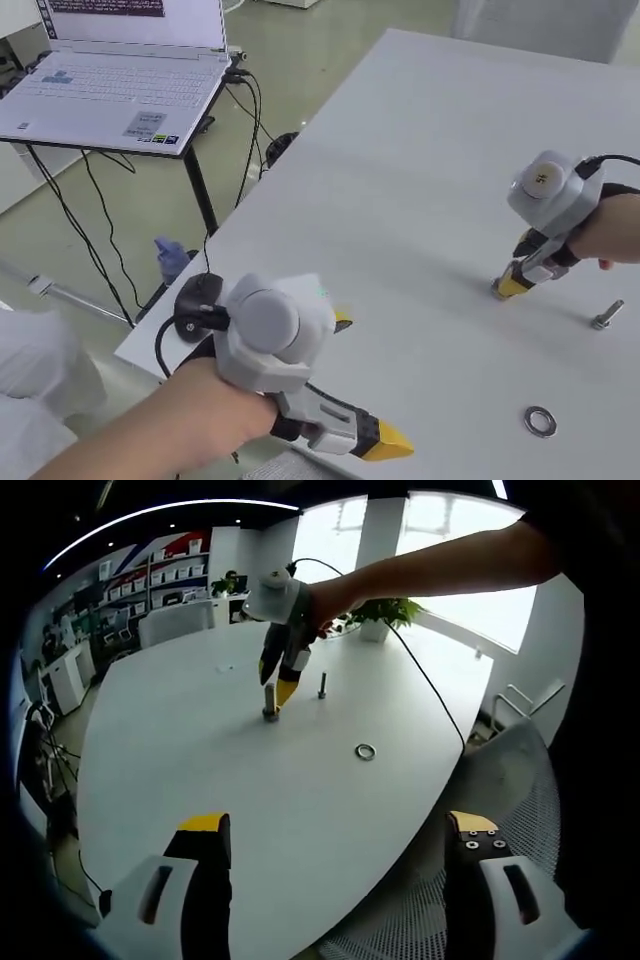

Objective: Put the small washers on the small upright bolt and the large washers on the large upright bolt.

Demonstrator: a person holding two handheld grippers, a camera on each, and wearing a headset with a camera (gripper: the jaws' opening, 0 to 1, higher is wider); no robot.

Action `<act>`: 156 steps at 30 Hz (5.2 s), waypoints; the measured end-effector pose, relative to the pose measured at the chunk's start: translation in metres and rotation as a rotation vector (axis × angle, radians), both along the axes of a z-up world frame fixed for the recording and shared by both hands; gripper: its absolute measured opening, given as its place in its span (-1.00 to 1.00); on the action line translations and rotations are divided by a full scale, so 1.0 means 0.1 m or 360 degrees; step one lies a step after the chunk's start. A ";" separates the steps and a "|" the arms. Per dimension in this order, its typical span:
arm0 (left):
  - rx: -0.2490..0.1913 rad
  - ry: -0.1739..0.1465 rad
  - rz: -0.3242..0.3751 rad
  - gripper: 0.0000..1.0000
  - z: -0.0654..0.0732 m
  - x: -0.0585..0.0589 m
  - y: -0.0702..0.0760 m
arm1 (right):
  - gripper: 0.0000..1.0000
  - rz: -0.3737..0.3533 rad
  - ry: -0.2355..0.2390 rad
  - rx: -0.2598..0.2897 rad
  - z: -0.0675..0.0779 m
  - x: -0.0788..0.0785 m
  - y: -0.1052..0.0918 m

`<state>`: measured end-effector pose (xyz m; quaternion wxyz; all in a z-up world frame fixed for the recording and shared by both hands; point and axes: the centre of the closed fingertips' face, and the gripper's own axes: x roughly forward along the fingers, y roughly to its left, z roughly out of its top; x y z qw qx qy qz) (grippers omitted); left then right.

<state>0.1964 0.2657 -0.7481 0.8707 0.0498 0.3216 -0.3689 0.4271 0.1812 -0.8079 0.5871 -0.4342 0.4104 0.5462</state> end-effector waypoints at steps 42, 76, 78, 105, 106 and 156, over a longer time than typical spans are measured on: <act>-0.0007 -0.0105 0.0097 0.78 0.23 0.04 0.04 | -0.08 0.0067 0.0049 0.0108 0.15 -1.05 -0.65; 0.0126 -0.0054 -0.0023 0.98 -0.06 0.08 0.03 | -0.06 -0.0119 0.0079 0.0122 -0.47 -1.42 -0.81; 0.0126 -0.0047 -0.0027 0.98 -0.07 0.08 0.03 | -0.06 -0.0115 0.0057 0.0117 -0.51 -1.39 -0.80; 0.0095 -0.0035 -0.0040 0.92 -0.09 0.06 0.00 | -0.29 -0.0142 0.0085 0.0049 -0.72 -1.39 -0.87; 0.0094 -0.0039 -0.0044 0.91 -0.09 0.05 0.00 | -0.31 -0.0142 0.0084 0.0044 -0.72 -1.39 -0.87; 0.0076 -0.0013 -0.0044 0.70 -0.10 -0.02 -0.01 | -0.57 -0.0101 0.0121 -0.0116 -0.69 -1.38 -0.88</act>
